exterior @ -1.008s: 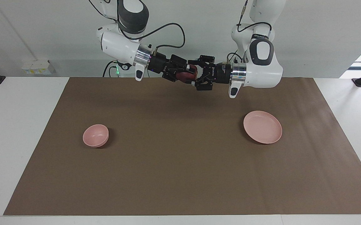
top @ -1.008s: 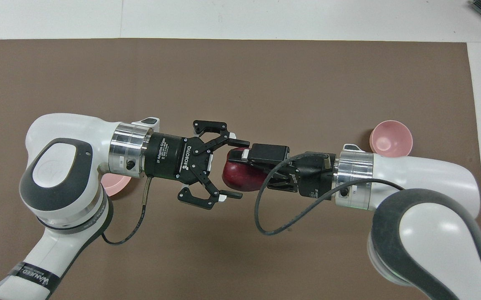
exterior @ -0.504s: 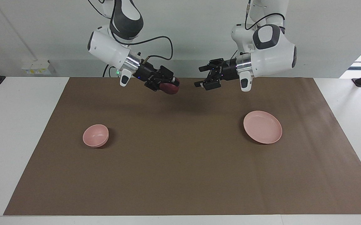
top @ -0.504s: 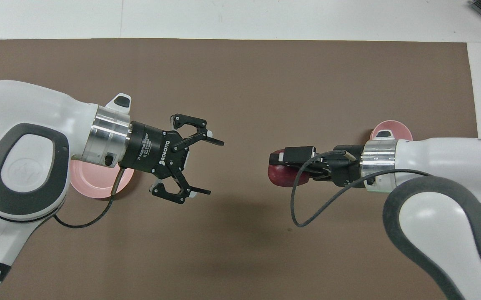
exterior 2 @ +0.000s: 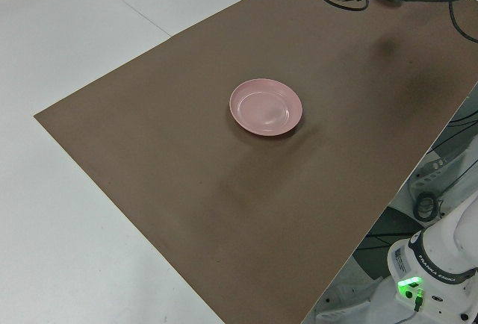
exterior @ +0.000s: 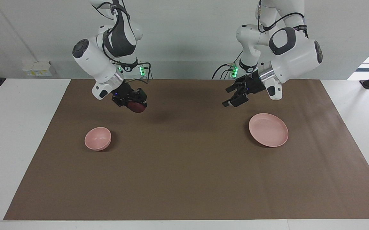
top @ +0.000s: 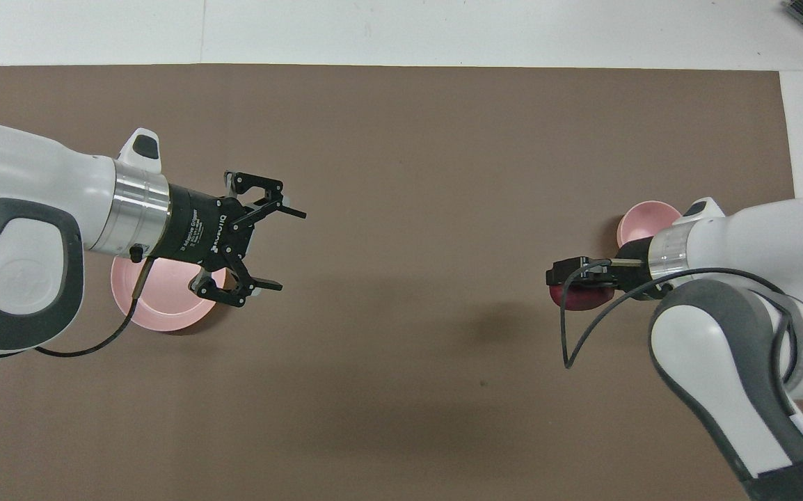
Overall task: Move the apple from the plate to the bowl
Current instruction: 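Open the left gripper while the right gripper carries the apple toward the bowl, then lower the apple into the pink bowl while the left gripper withdraws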
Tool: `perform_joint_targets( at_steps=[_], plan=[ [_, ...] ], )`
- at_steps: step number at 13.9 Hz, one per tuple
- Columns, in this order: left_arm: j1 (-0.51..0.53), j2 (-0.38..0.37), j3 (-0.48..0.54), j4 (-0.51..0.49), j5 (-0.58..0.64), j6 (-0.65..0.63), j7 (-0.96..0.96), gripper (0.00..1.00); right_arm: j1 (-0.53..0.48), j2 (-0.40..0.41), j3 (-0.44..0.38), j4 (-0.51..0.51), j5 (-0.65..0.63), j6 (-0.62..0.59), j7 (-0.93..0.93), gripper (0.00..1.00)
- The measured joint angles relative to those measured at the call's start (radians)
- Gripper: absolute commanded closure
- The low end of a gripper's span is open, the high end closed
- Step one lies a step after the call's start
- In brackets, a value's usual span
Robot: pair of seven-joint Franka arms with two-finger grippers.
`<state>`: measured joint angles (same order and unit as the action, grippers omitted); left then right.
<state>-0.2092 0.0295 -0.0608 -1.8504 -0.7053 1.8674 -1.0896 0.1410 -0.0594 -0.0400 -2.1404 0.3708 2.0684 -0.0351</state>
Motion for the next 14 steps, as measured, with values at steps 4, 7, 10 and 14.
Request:
perform_joint_targets(
  at_steps=[4,7,10,14],
  plan=[
    [0.039,0.002,0.002,0.000,0.232,0.006,0.257,0.00,-0.059,0.054,-0.001,0.056,-0.225,0.011,-0.048,1.00],
    [0.085,0.003,0.004,0.005,0.321,0.011,0.551,0.00,-0.087,0.103,-0.001,0.085,-0.366,0.065,-0.060,1.00],
    [0.129,0.004,0.007,0.012,0.401,0.027,0.816,0.00,-0.118,0.179,-0.002,0.127,-0.414,0.103,-0.092,1.00],
    [0.135,0.003,0.000,0.022,0.612,0.042,0.910,0.00,-0.130,0.253,-0.003,0.163,-0.437,0.125,-0.093,1.00]
  ],
)
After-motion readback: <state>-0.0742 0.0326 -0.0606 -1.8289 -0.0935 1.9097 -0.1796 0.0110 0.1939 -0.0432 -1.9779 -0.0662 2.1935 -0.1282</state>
